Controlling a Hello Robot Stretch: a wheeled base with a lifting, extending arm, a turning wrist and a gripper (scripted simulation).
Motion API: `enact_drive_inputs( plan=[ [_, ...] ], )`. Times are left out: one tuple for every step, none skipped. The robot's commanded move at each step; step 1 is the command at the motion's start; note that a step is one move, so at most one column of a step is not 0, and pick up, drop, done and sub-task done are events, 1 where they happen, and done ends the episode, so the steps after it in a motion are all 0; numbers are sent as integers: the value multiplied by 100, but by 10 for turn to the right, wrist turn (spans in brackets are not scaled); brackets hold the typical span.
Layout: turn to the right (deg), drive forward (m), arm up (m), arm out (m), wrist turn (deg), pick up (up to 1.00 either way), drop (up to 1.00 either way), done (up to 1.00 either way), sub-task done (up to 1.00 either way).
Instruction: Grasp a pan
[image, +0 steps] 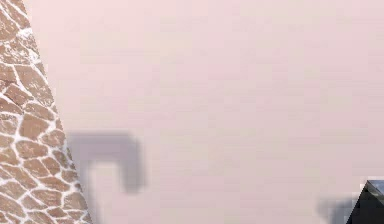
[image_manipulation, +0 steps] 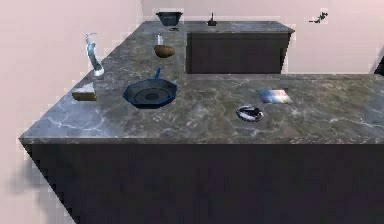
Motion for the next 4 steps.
enact_drive_inputs(
  plan=[
    [0, 0, 50, 0, 0, 0, 0, 0, 0],
    [0, 0, 38, 0, 0, 0, 0, 0, 0],
    [0, 0, 0, 48, 0, 0, 0, 0, 0],
    [0, 0, 0, 0, 450, 0, 0, 0, 0]
  ],
)
